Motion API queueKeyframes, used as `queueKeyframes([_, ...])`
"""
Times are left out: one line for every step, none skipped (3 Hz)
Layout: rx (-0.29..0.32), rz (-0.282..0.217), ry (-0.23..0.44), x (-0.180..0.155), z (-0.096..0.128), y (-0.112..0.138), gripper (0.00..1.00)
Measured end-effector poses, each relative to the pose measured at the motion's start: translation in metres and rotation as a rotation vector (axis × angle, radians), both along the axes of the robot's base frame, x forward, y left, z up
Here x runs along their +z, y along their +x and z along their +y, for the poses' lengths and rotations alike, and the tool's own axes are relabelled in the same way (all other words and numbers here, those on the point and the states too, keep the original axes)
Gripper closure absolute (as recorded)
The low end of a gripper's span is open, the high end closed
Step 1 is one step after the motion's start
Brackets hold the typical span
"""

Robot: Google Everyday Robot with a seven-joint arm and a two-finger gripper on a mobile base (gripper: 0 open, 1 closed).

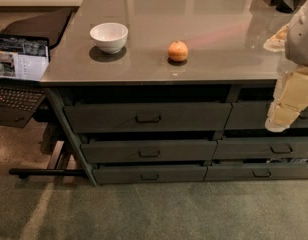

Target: Open middle drawer

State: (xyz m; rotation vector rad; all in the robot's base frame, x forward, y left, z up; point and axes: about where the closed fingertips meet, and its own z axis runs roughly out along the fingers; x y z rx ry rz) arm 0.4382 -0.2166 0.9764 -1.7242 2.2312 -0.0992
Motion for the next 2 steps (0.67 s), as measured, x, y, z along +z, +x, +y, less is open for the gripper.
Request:
queueKeyframes([0.0,0.0,0.0,0.0,0.0,0.0,0.0])
queueKeyframes([0.003,-0.001,-0.004,-0.022,0.001,0.005,0.0])
